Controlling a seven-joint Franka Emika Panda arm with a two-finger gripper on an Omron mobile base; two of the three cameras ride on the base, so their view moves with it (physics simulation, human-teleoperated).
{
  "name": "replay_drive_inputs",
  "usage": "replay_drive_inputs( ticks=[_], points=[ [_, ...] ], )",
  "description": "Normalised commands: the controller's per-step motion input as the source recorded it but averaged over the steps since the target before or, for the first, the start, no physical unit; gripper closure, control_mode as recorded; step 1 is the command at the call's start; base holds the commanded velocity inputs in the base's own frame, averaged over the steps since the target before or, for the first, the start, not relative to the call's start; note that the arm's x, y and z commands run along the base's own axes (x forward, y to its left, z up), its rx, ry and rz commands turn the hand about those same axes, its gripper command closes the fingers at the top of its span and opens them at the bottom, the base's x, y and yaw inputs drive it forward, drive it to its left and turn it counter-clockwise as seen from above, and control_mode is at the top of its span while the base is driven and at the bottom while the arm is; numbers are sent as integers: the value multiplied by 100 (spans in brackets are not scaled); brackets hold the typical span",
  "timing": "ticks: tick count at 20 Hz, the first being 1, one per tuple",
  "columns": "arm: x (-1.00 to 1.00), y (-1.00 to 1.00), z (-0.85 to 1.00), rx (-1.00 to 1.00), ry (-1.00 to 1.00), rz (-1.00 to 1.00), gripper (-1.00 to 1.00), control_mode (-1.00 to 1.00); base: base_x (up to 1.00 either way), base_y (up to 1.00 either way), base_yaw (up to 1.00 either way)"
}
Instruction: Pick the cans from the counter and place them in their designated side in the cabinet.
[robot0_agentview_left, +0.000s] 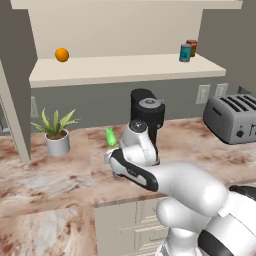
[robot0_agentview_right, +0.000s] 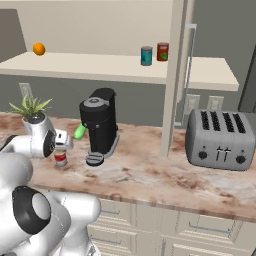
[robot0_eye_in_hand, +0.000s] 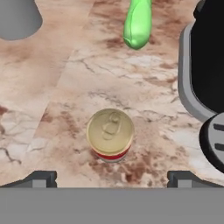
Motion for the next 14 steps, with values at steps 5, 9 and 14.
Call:
replay_drive_inputs(
  ticks=[5, 9, 14],
  points=[
    [24, 3, -21, 0, 0, 0, -100, -100, 0, 0, 0],
    [22, 6, -22, 0, 0, 0, -100, -100, 0, 0, 0],
    [18, 7, -25, 0, 2, 0, -100, -100, 0, 0, 0]
  ],
)
